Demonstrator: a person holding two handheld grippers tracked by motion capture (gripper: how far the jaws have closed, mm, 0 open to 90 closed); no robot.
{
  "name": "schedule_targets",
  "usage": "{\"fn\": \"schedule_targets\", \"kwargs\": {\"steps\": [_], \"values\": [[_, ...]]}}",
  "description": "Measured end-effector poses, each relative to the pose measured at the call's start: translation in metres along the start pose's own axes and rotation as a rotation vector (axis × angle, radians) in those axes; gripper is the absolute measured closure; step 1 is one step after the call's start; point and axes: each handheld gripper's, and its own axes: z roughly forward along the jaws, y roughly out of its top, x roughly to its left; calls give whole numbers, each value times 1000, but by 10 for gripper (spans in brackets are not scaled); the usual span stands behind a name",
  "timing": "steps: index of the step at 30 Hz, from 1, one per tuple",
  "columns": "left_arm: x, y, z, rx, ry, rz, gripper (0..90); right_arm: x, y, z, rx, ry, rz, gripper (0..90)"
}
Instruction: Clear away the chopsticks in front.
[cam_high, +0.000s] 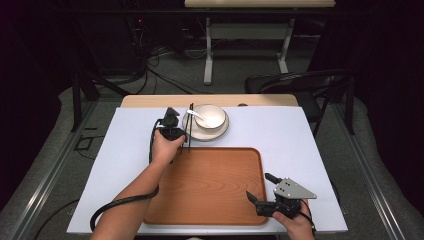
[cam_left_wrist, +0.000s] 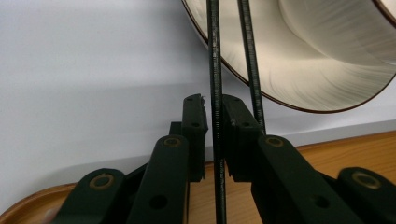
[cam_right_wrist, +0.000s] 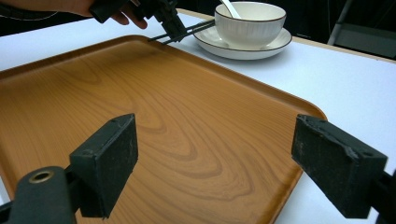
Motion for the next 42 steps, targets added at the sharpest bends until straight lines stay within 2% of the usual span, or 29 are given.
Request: {"fn": "schedule_targets", "kwargs": {"steps": [5, 14, 20, 27, 35, 42], "values": [[3, 1, 0, 13, 1, -17, 852, 0, 0, 0, 0, -1, 1, 142], [7, 2, -4, -4, -13, -30, 861, 0, 0, 0, 1, -2, 1, 142], [15, 2, -13, -24, -18, -37, 862, 0, 0, 0, -1, -1, 0, 143], [26, -3, -31, -50, -26, -38, 863, 0, 1, 0, -3, 1, -1, 142], [36, -20, -57, -61, -68, -19, 862, 0, 1, -1, -6, -1, -2, 142], [43, -49, -80, -73, -96, 19, 862, 0, 1, -1, -6, -2, -1, 142]]}}
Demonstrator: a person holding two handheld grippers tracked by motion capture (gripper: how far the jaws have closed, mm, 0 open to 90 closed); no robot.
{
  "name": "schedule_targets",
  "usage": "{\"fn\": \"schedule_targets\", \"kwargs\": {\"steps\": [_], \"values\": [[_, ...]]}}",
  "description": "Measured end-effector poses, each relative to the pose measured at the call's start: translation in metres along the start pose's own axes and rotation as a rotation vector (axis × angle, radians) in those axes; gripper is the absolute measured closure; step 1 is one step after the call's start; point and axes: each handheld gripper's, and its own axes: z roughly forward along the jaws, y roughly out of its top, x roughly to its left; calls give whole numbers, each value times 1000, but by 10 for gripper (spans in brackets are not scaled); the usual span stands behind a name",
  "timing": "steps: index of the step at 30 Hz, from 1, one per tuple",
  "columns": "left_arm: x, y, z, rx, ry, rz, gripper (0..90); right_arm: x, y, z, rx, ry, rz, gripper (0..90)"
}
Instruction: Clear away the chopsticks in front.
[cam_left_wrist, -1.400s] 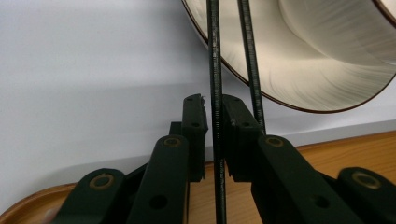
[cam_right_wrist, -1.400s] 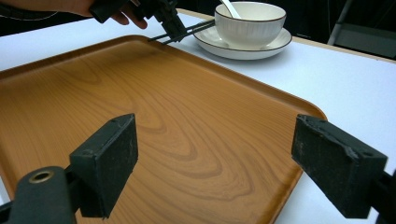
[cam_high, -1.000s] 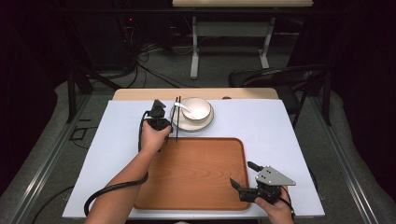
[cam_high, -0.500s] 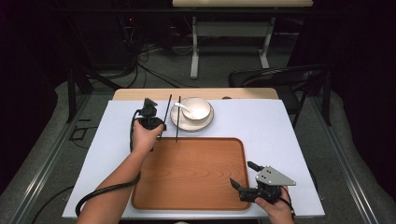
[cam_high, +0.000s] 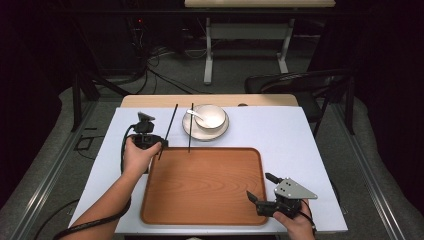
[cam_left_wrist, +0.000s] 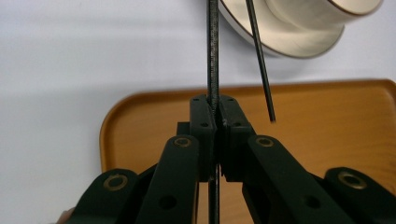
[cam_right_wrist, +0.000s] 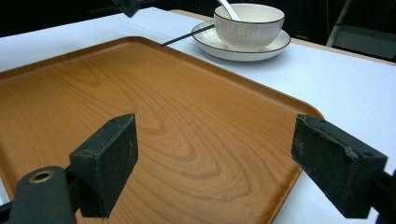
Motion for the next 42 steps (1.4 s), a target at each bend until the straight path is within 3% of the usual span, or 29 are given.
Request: {"fn": "schedule_targets", "kwargs": {"steps": [5, 6, 7, 14, 22, 30, 42], "values": [[5, -24, -16, -2, -14, 16, 862, 0, 0, 0, 1, -3, -4, 142], [8, -35, -22, 1, -18, 25, 862, 1, 0, 0, 2, -4, -1, 142], [8, -35, -22, 1, -18, 25, 862, 1, 0, 0, 2, -4, -1, 142], [9, -76, -39, 16, -27, 54, 862, 1, 0, 0, 6, -7, -1, 143], [9, -115, -39, 39, -48, 41, 862, 1, 0, 0, 6, -9, -1, 142], [6, -131, -31, 65, -30, 38, 861, 1, 0, 1, 7, -9, 0, 143], [-3, -133, -17, 104, 16, 64, 860, 0, -1, 0, 7, -10, 3, 142]]}}
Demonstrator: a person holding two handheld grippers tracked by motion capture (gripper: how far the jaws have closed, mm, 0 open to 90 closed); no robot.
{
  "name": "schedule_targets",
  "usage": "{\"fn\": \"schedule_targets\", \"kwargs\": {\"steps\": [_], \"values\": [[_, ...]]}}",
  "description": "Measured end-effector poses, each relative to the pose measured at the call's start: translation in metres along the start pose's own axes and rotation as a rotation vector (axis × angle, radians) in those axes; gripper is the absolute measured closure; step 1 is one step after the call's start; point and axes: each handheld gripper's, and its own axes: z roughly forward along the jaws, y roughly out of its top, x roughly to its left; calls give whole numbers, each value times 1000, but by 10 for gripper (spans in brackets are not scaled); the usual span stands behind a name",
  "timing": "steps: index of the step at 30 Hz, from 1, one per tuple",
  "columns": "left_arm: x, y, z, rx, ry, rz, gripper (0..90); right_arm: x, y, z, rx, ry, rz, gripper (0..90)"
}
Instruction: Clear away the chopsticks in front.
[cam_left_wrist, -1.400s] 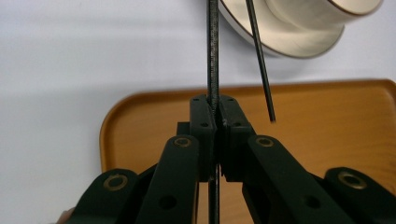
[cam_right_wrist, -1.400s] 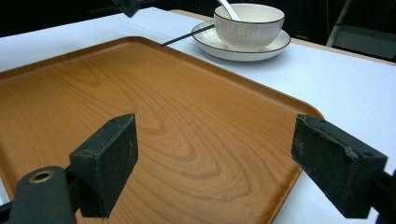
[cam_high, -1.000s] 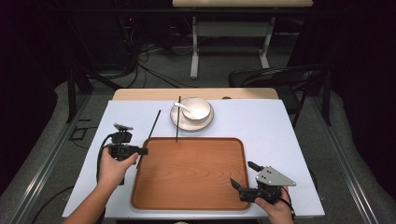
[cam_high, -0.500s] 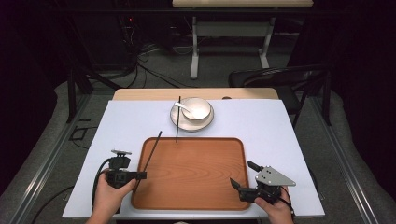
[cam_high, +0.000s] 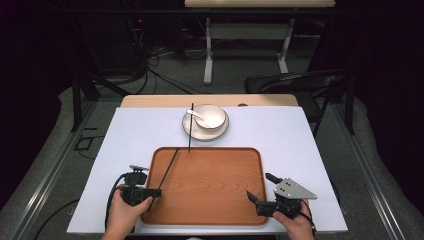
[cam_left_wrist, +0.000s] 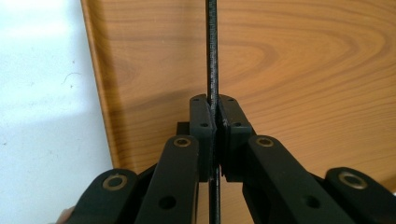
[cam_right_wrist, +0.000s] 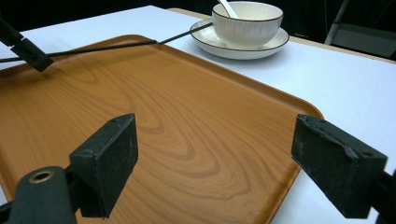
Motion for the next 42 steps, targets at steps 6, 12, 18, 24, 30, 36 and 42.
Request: {"fn": "schedule_targets", "kwargs": {"steps": [6, 12, 18, 24, 30, 36, 42], "values": [[-4, 1, 4, 2, 23, 7, 859, 0, 0, 0, -1, 0, 1, 142], [-4, 1, 5, 1, 31, 8, 858, 0, 0, 0, -2, 1, -1, 143], [-4, 0, 6, 4, 29, 7, 857, 0, 0, -1, -4, 2, -2, 142], [-4, -1, 7, 7, 29, 10, 852, 0, 0, -1, -4, 2, -2, 142], [-4, -2, 9, 1, 19, 16, 833, 0, 0, -1, -3, 2, -3, 142], [-4, -3, 9, -2, 21, 19, 827, 0, 0, -1, -3, 2, -3, 143], [-4, -2, 6, -17, 13, 23, 809, 0, 0, -1, -2, 2, -3, 143]]}}
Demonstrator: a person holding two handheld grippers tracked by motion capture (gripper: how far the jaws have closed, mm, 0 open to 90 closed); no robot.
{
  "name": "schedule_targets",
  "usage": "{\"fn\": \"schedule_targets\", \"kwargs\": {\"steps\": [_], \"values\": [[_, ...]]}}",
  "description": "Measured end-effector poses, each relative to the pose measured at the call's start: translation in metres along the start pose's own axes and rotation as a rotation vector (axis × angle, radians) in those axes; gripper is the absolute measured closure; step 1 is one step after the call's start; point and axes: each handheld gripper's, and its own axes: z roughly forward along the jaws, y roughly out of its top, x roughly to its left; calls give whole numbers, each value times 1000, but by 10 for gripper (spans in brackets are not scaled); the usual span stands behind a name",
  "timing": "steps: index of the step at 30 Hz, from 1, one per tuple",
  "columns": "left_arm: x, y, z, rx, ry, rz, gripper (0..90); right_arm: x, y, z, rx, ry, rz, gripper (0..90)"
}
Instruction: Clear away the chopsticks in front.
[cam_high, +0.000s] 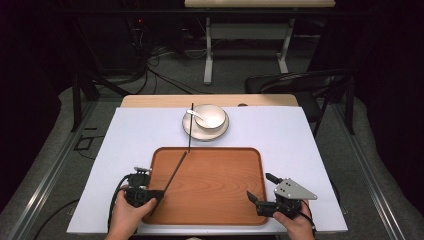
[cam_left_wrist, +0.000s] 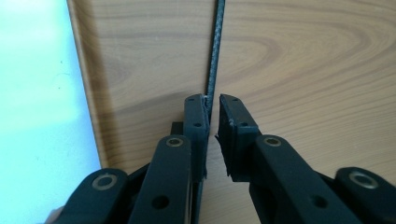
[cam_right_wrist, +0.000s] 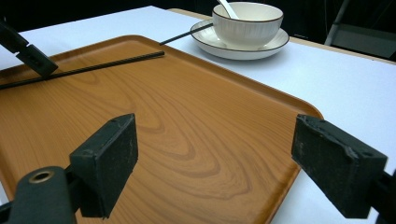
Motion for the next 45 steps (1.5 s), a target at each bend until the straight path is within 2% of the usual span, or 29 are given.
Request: {"fn": "schedule_targets", "kwargs": {"steps": [5, 11, 12, 15, 18, 20, 22, 27, 32, 36, 40, 45], "values": [[0, 5, -4, -19, -18, 10, 755, 0, 0, 0, -3, 0, 1, 143], [0, 14, -9, -61, -51, 17, 616, 0, 0, 0, -2, -1, 0, 142], [-1, 14, -10, -74, -59, 34, 565, 0, 0, 0, 1, 0, 2, 143], [-2, 18, -11, -101, -56, 52, 517, 0, 0, 0, 2, -1, 2, 142], [-2, 23, -11, -123, -26, 76, 491, 0, 0, 0, 2, -1, 0, 142], [-1, 28, -11, -117, -16, 85, 487, 0, 0, 0, 2, 0, 0, 143], [0, 34, -9, -112, -19, 74, 481, 0, 0, 0, 0, -1, 1, 143], [2, 51, -7, -118, 6, 92, 461, 0, 0, 0, 4, -1, 2, 143], [1, 68, -7, -140, 51, 105, 373, -1, -1, 0, 5, -1, 1, 143], [1, 84, -6, -148, 98, 119, 344, -1, -1, 0, 5, -1, 1, 143], [0, 98, -6, -162, 100, 126, 354, -1, -1, 1, 6, 0, 2, 143], [2, 117, -7, -174, 92, 93, 367, -1, -1, 1, 5, 1, 3, 142]]}}
